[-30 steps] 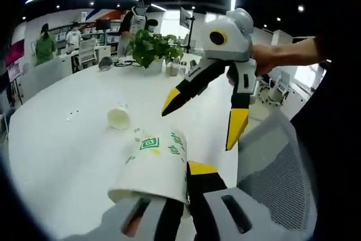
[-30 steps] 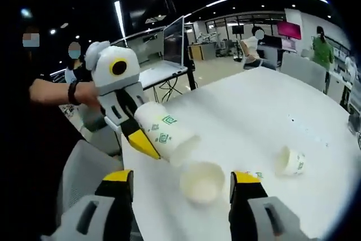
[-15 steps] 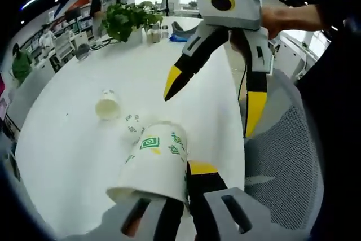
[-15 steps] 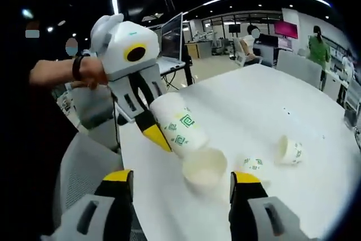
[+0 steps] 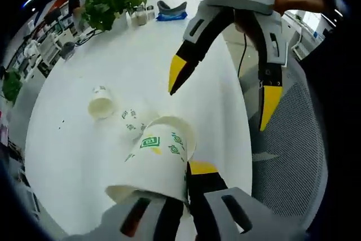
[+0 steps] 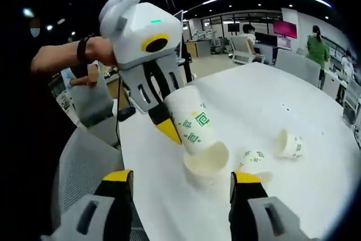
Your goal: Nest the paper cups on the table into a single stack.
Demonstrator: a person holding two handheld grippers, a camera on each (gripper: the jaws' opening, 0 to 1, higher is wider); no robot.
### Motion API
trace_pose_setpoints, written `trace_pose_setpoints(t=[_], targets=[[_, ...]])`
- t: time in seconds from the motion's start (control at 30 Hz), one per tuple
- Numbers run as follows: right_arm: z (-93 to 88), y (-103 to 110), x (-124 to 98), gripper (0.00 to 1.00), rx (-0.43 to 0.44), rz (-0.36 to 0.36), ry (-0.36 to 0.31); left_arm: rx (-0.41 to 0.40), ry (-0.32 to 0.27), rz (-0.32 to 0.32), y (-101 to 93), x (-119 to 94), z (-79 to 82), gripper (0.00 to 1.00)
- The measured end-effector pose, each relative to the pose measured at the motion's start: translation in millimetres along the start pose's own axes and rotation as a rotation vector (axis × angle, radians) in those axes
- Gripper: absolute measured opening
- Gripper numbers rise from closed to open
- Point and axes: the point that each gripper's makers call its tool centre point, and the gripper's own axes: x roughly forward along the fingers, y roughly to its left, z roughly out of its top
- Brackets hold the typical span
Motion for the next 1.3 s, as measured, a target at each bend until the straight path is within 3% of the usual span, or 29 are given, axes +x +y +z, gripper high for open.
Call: trace_pose_setpoints(t=[0.4,0.63,1.3], targets=[[-4.1,3,-1,0.71,-0.013,-0.023,-0.001,0.107,0.129,-0.025,-4.7,8,5.6,0.00],[-2.6,1,-7,0.73,-0.011,-0.038,-0.025,0.154,0.204,-0.039,-3.3,14,-2.4,0.00],[-3.3,-2,-12,0.73,0.016,-0.055,-0.043,0.211,0.277,-0.052,-2.8,19,-6.2,0.01]])
